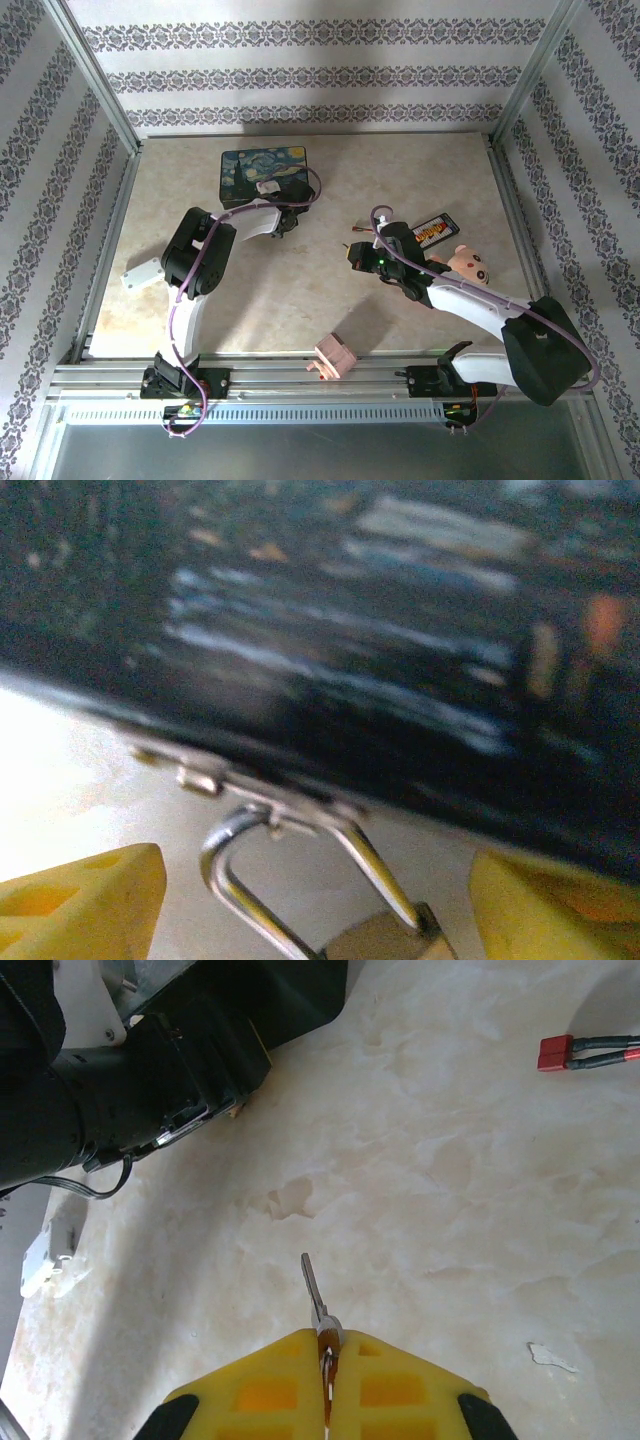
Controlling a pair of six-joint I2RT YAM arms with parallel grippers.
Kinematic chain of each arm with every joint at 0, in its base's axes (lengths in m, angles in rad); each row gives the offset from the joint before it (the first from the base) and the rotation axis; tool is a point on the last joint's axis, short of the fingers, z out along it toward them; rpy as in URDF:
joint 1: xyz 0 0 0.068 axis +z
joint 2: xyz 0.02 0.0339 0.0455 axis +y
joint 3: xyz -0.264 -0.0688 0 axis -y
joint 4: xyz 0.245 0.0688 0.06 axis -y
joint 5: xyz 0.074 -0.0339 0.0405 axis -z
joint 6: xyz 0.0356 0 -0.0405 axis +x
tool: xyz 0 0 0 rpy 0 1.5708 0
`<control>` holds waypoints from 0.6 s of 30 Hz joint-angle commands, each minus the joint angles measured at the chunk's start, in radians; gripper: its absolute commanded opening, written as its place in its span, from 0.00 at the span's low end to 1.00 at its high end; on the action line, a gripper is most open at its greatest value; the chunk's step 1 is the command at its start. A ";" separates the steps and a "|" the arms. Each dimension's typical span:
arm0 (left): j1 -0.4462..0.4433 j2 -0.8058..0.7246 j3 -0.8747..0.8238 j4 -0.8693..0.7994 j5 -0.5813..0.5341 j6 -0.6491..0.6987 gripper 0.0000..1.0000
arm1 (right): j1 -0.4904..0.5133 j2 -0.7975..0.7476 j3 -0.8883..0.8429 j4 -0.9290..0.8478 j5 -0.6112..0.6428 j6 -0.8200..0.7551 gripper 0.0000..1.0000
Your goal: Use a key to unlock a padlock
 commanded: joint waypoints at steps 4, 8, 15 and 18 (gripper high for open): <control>0.028 -0.002 -0.015 0.006 0.004 -0.028 0.77 | -0.012 0.026 0.036 0.001 -0.028 0.018 0.00; 0.026 -0.029 -0.063 0.053 0.038 -0.012 0.71 | -0.011 0.041 0.044 0.006 -0.035 0.020 0.00; 0.027 -0.045 -0.092 0.110 0.066 0.021 0.60 | -0.011 0.045 0.047 0.008 -0.041 0.021 0.00; 0.026 -0.042 -0.080 0.107 0.064 0.033 0.53 | -0.011 0.039 0.042 0.010 -0.040 0.022 0.00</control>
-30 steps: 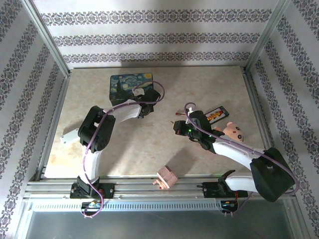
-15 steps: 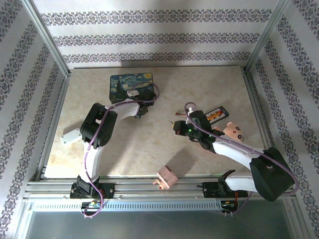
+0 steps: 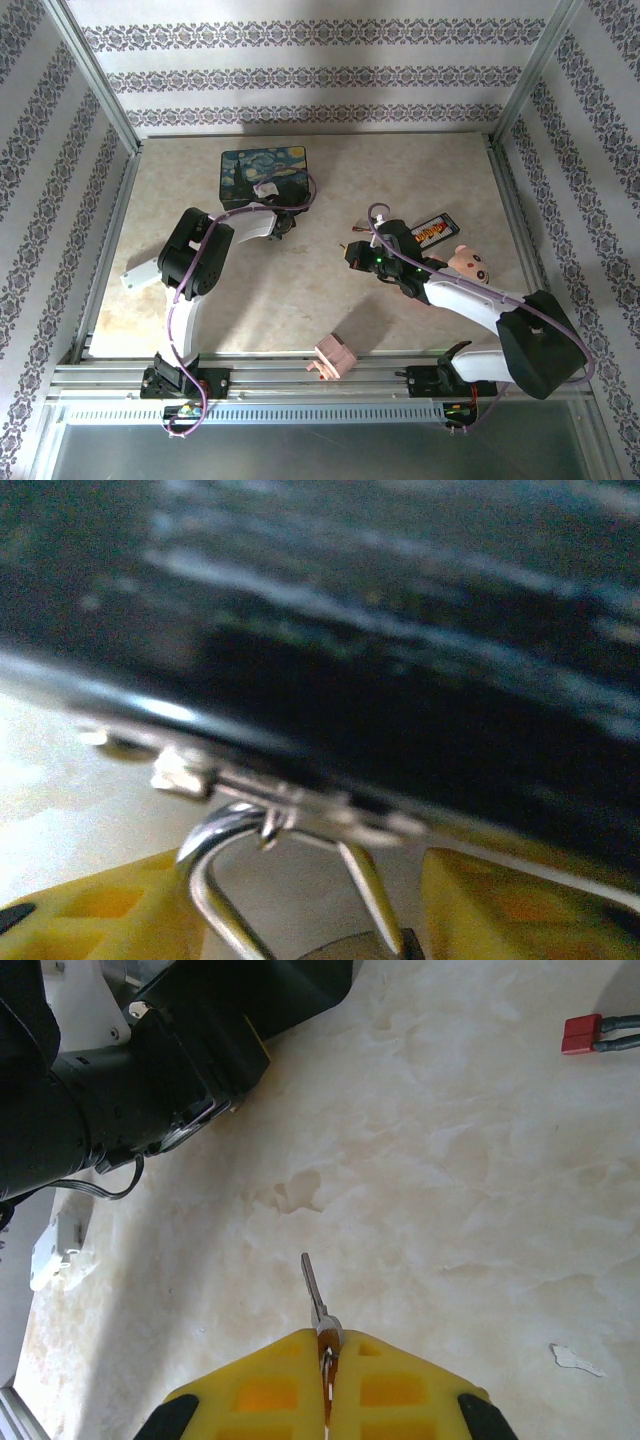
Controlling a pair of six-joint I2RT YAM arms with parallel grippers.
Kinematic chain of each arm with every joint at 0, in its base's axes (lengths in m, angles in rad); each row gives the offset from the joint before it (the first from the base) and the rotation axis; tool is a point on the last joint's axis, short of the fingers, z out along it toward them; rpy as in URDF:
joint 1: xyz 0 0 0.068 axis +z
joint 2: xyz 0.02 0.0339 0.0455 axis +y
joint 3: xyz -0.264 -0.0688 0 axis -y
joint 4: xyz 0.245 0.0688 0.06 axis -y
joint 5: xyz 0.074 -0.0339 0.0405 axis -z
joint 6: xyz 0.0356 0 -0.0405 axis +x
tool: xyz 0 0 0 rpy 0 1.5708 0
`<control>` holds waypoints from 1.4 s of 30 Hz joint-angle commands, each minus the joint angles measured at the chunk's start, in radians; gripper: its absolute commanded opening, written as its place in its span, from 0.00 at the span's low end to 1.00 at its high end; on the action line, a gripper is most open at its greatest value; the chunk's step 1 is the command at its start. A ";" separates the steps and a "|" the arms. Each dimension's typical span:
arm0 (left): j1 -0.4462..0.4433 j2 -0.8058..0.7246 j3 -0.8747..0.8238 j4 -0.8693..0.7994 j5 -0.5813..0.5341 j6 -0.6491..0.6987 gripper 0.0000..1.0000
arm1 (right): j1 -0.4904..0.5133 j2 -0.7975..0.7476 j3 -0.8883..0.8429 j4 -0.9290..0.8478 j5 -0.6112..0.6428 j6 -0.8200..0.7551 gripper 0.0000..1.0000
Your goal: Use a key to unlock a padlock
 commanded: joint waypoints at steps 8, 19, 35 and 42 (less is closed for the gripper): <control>0.013 -0.028 -0.005 0.000 0.001 0.030 0.47 | -0.011 -0.004 0.015 0.011 -0.011 0.010 0.00; 0.012 -0.030 0.011 0.002 -0.039 -0.004 0.58 | -0.012 0.009 0.021 0.020 -0.024 0.011 0.00; 0.014 -0.007 0.047 0.002 -0.062 -0.053 0.55 | -0.011 0.024 0.030 0.025 -0.049 0.012 0.00; 0.011 -0.015 0.019 -0.007 -0.053 -0.077 0.54 | -0.013 0.018 0.021 0.030 -0.044 0.016 0.00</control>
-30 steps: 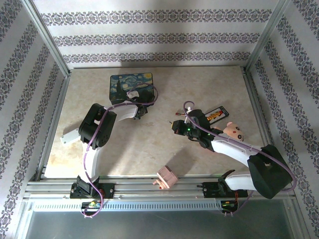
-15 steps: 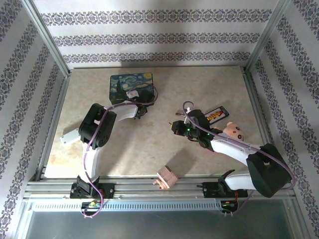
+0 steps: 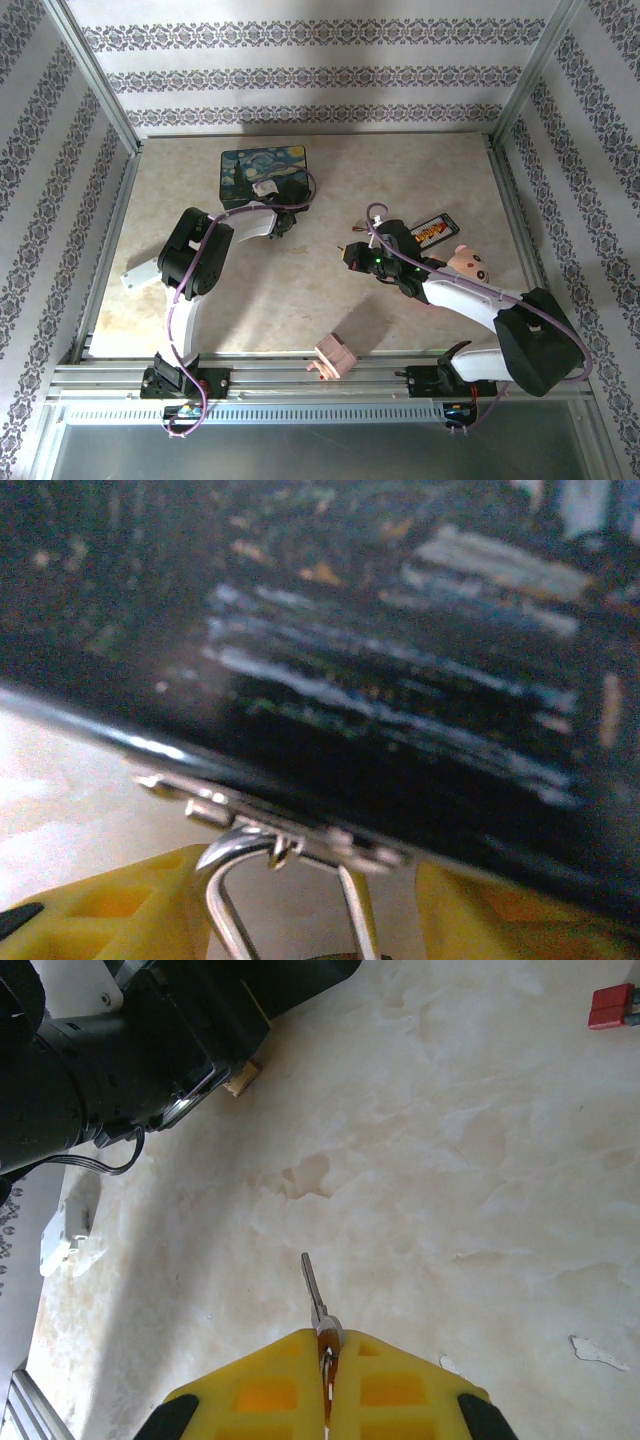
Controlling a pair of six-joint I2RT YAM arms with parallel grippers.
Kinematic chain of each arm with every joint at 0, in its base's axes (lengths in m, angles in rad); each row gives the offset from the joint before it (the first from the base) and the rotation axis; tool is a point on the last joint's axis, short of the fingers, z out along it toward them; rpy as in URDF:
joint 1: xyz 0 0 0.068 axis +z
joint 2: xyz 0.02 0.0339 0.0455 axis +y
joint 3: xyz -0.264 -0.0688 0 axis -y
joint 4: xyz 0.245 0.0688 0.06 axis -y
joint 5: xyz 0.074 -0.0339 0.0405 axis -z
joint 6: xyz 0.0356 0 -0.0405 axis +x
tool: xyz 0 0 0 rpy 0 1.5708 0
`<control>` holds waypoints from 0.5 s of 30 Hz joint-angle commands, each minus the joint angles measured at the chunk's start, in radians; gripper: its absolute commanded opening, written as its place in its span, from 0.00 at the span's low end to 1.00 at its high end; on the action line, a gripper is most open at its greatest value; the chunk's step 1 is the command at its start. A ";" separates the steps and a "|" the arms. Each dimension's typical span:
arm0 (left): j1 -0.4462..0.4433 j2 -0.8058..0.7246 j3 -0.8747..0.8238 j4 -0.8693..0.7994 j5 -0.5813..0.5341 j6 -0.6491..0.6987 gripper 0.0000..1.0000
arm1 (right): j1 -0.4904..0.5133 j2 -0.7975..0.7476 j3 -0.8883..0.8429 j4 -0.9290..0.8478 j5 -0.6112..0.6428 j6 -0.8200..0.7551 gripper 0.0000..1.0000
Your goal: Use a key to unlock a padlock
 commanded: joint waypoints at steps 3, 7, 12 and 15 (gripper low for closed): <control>0.009 -0.020 -0.010 -0.015 -0.028 -0.048 0.51 | -0.011 0.001 0.019 0.027 -0.009 0.012 0.00; 0.005 -0.032 -0.028 -0.011 -0.024 -0.052 0.50 | -0.011 0.003 0.021 0.027 -0.011 0.013 0.00; 0.002 -0.039 -0.043 -0.007 -0.017 -0.055 0.47 | -0.011 0.003 0.018 0.031 -0.012 0.015 0.00; 0.002 -0.040 -0.049 0.002 -0.013 -0.053 0.47 | -0.011 0.003 0.016 0.032 -0.012 0.017 0.00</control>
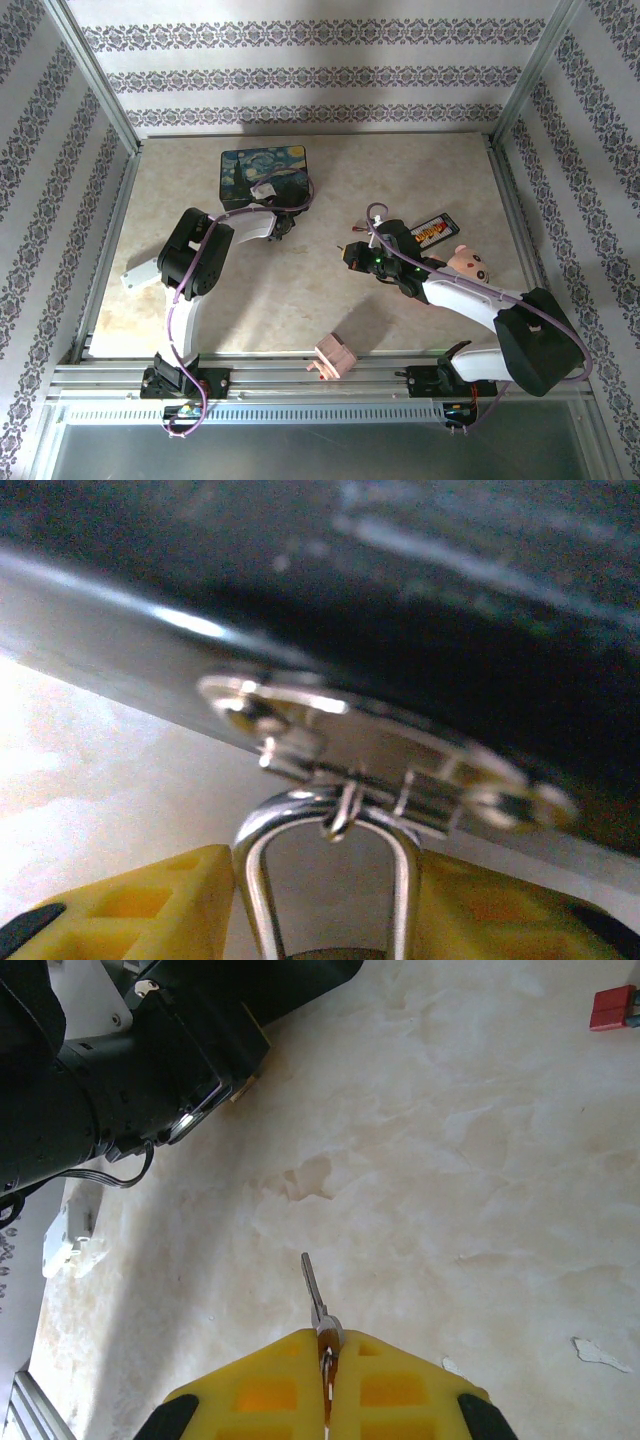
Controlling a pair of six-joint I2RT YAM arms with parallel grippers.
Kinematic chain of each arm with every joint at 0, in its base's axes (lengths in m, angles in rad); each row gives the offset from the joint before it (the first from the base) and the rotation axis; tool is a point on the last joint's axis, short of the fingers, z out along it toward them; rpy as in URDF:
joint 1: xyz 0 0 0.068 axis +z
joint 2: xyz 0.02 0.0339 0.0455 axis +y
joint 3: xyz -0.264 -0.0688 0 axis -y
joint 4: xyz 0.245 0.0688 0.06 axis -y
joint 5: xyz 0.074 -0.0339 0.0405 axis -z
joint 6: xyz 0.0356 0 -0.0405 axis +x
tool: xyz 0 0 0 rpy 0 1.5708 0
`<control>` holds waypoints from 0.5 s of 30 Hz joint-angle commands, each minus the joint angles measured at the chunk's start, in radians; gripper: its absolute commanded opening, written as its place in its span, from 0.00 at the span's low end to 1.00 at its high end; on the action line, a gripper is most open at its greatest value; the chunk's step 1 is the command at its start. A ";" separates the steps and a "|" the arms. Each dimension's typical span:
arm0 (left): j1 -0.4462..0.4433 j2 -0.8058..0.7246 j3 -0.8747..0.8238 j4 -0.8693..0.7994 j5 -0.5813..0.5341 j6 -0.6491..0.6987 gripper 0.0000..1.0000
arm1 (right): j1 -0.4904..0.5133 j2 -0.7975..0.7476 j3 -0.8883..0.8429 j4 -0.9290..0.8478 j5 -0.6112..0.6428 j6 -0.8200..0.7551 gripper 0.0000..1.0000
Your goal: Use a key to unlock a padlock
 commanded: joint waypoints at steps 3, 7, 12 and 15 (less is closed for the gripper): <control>0.003 -0.039 -0.017 0.001 -0.015 -0.013 0.47 | -0.011 0.001 0.013 0.031 -0.012 0.014 0.00; 0.003 -0.041 -0.010 0.018 -0.020 0.012 0.48 | -0.011 -0.003 0.009 0.031 -0.012 0.014 0.00; 0.002 -0.044 0.000 0.042 -0.014 0.032 0.48 | -0.011 -0.004 0.007 0.031 -0.011 0.016 0.00; 0.003 -0.047 0.003 0.043 -0.008 0.033 0.42 | -0.012 -0.002 0.007 0.032 -0.012 0.016 0.00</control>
